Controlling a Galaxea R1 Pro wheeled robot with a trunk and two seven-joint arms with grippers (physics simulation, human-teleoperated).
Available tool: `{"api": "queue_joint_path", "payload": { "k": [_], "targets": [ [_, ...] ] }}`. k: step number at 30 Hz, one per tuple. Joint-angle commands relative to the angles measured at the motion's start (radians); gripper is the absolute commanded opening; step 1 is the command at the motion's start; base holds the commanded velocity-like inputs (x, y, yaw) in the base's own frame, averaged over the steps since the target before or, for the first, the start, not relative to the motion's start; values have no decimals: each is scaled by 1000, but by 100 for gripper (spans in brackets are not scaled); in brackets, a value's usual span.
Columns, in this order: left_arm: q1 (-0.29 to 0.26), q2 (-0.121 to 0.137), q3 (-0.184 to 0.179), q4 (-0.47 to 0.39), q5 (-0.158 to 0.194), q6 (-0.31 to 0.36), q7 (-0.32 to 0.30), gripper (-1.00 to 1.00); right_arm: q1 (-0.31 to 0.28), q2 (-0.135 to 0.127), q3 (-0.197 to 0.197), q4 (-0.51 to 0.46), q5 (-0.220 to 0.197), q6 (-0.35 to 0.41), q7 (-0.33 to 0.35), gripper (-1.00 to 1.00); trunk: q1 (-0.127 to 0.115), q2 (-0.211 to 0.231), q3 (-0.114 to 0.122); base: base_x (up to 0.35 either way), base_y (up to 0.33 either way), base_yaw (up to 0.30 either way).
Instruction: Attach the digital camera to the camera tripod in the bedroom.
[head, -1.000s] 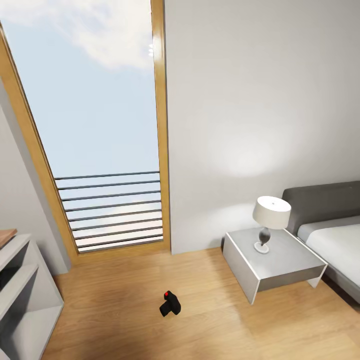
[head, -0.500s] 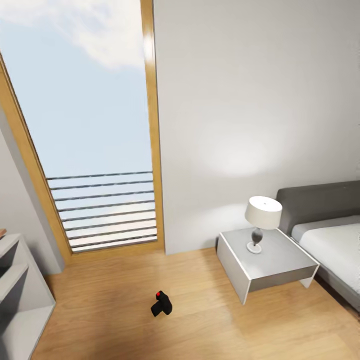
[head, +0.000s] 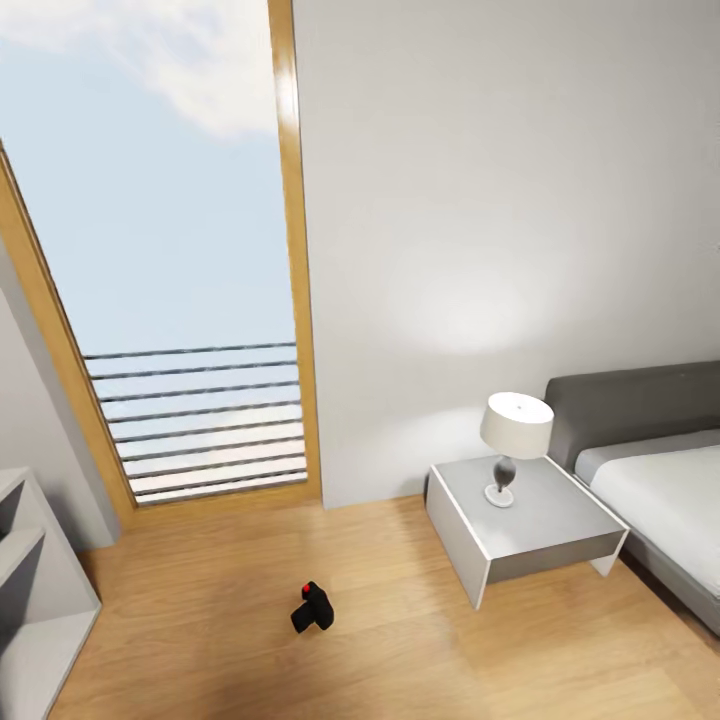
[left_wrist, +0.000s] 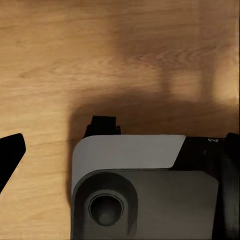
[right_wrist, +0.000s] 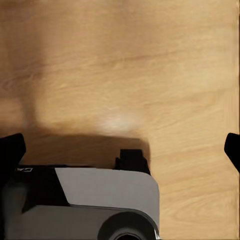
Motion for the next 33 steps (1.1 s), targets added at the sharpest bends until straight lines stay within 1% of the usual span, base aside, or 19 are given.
{"api": "queue_joint_path", "payload": {
  "k": [1,2,4,7,9,11,12,15,16,17,19,21,25,26,28,29,30,33],
  "targets": [
    [-23,-1,0,-2,13,21,-1,100,-22,0,0,-19,0,36,0,100,0,-1,-1,0,-16,0],
    [-23,-1,0,-2,13,21,-1,100,-22,0,0,-19,0,36,0,100,0,-1,-1,0,-16,0],
    [-65,-4,0,-5,24,50,-1,100,-61,2,0,-52,0,85,0,100,0,-1,-1,0,-11,0],
    [-128,-18,0,-26,48,96,0,100,-115,6,0,-107,-1,139,-1,100,0,-1,-1,0,-7,0],
    [-196,-40,0,-103,85,174,10,100,-179,10,-1,-184,-2,206,-3,100,0,-1,-1,0,-3,0],
    [-217,-51,0,-166,96,211,22,100,-206,12,0,-221,-2,245,-3,100,0,-1,-1,0,-2,0],
    [-229,-61,1,-243,104,239,46,100,-230,13,0,-262,-3,282,-3,100,0,-1,-1,0,0,0],
    [-240,-75,1,-362,112,265,103,100,-254,17,2,-343,-3,325,-1,100,0,-1,-1,0,0,0],
    [-245,-82,1,-429,121,274,144,100,-263,20,5,-405,-3,342,0,100,0,-1,-1,0,0,0],
    [-246,-86,1,-457,130,278,162,100,-266,21,7,-438,-2,349,0,100,0,-1,-1,0,0,0],
    [-248,-93,0,-505,161,288,193,100,-267,22,19,-505,-2,358,1,100,0,-1,-1,0,0,0],
    [-250,-97,0,-545,200,307,220,100,-267,22,47,-572,-2,367,1,100,0,-1,-1,0,0,0],
    [-247,-95,1,-632,277,366,254,100,-266,18,121,-694,-4,398,2,100,0,-1,-1,0,0,0],
    [-247,-95,1,-632,277,366,254,100,-266,18,121,-694,-4,398,2,100,0,-1,-1,0,0,0],
    [-242,-95,0,-673,313,383,264,100,-265,16,149,-746,-6,413,2,100,0,-1,-1,0,0,0],
    [-233,-98,-3,-706,338,394,275,100,-264,14,168,-790,-8,423,2,100,0,-1,-1,0,0,0],
    [-219,-100,-6,-731,355,400,296,100,-262,13,180,-829,-9,431,2,100,0,-1,-1,0,0,0],
    [-198,-101,-8,-752,372,403,326,100,-250,11,191,-891,-8,437,2,100,0,-1,-1,0,-4,0]
  ]
}}
